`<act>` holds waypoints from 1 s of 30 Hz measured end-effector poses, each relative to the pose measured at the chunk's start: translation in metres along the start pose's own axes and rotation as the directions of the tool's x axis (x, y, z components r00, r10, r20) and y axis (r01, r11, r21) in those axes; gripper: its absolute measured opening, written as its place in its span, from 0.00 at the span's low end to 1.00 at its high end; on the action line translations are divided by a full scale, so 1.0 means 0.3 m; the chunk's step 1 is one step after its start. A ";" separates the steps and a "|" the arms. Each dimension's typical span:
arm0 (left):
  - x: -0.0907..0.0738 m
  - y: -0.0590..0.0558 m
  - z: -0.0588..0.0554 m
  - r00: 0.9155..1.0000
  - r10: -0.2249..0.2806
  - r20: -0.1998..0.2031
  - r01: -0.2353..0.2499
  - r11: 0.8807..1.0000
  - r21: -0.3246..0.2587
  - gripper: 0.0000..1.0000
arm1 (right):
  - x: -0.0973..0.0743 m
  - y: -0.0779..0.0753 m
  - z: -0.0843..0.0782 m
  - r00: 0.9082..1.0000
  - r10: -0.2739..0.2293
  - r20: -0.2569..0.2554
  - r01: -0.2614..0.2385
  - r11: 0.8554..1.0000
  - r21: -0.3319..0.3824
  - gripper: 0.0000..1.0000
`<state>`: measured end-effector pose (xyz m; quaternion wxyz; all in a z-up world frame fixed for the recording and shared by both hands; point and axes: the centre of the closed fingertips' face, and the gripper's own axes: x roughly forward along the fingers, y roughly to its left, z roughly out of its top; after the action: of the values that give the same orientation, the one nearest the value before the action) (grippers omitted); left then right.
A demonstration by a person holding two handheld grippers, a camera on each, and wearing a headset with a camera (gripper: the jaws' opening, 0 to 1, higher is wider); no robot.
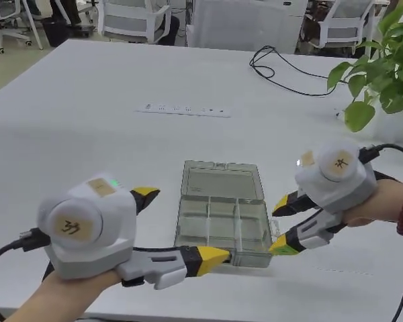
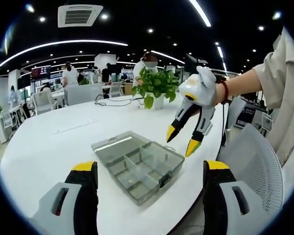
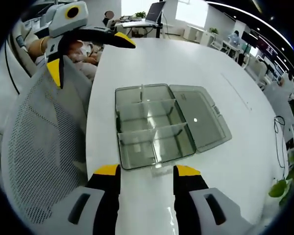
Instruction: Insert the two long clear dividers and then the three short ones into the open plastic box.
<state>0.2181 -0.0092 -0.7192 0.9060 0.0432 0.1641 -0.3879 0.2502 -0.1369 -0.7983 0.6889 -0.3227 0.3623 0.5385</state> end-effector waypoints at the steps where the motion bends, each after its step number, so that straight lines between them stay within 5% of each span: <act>1: 0.001 -0.001 -0.003 1.000 0.001 -0.005 -0.001 1.000 0.002 0.90 | -0.002 -0.005 -0.019 1.000 -0.002 -0.007 0.002 1.000 0.008 0.44; 12: 0.003 -0.001 -0.003 1.000 0.009 -0.015 -0.008 1.000 0.014 0.90 | -0.026 -0.038 -0.187 0.996 -0.005 -0.085 0.009 0.999 0.038 0.45; 30: 0.003 0.009 -0.002 0.999 0.032 -0.022 -0.032 0.999 0.012 0.89 | -0.040 -0.048 -0.340 0.979 0.030 -0.202 -0.033 0.999 -0.013 0.45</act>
<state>0.2205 -0.0080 -0.7202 0.9099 0.0555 0.1709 -0.3738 0.2468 -0.2310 -0.8414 0.6373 -0.3754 0.4311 0.5168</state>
